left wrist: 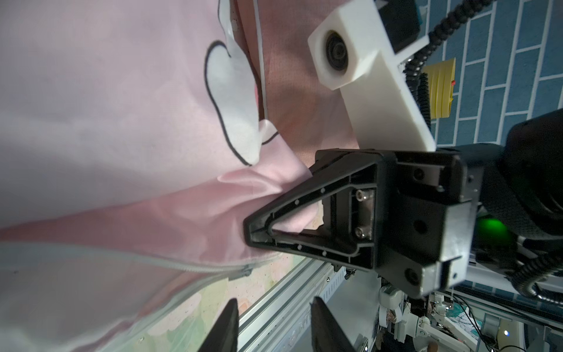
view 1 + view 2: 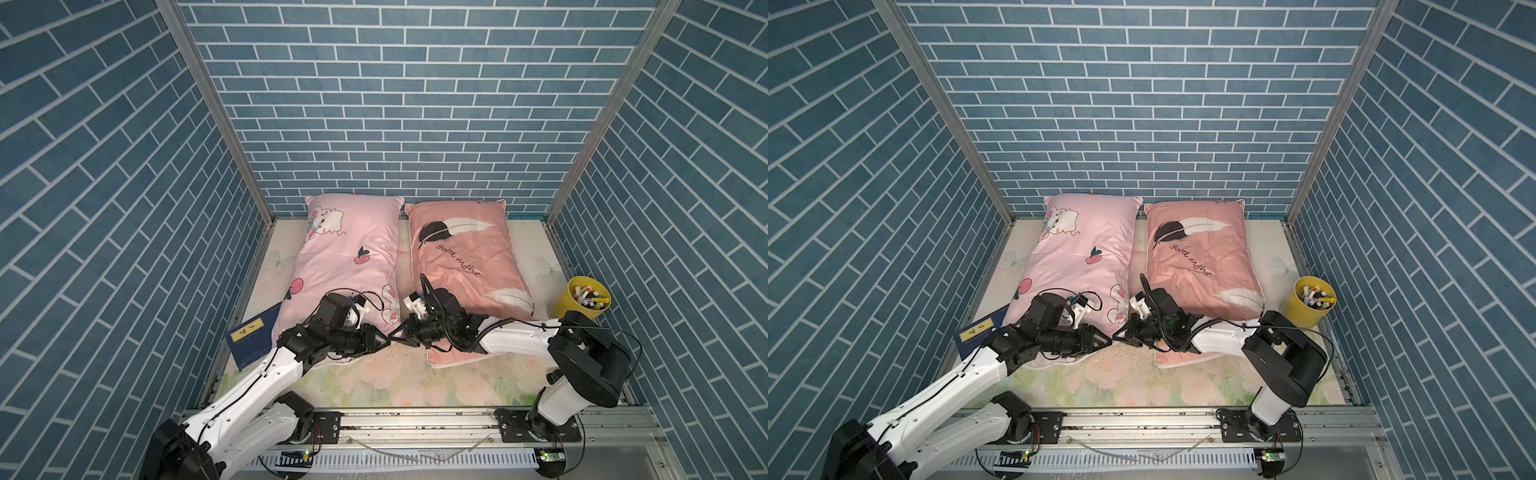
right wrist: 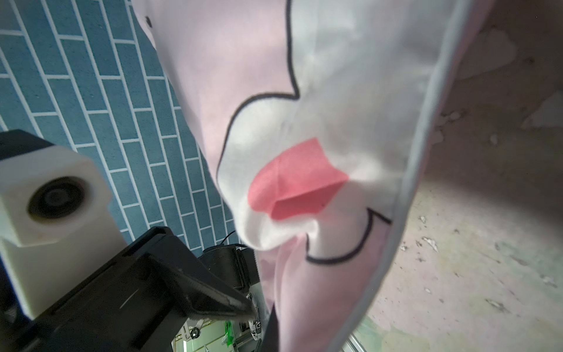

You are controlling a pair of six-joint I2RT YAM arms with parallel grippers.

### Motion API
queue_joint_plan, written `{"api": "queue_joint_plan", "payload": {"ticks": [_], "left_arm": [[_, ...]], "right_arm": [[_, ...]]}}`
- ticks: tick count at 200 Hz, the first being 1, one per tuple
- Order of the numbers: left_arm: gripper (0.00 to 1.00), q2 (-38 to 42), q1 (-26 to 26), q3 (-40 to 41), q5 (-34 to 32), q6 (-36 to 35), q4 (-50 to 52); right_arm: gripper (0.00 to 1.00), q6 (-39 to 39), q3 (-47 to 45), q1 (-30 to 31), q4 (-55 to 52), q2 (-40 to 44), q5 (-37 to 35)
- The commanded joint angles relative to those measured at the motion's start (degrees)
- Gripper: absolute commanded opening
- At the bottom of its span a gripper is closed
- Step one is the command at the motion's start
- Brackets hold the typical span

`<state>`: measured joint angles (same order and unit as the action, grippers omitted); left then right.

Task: Zip up pillowcases
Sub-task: Zip the zipper on the pillowcase.

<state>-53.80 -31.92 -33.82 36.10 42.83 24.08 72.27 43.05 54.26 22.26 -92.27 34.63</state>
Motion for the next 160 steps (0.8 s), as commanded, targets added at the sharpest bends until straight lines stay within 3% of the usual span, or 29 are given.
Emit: {"api": "queue_joint_plan", "payload": {"ticks": [1,73,160], "left_arm": [[0.39,-1.1,-0.3,0.7,-1.0,-2.0,-1.2],[0.38,-3.1,-0.3,0.7,-2.3,-3.5,-2.8],[0.25,-3.5,-0.3,0.5,-0.5,-3.1,-3.8]], "right_arm": [[0.00,2.7,-1.4,0.1,2.6,2.2,0.7],[0.00,3.1,-1.5,0.1,3.4,2.4,1.0],[0.00,3.3,-1.4,0.1,3.3,1.4,0.3]]}}
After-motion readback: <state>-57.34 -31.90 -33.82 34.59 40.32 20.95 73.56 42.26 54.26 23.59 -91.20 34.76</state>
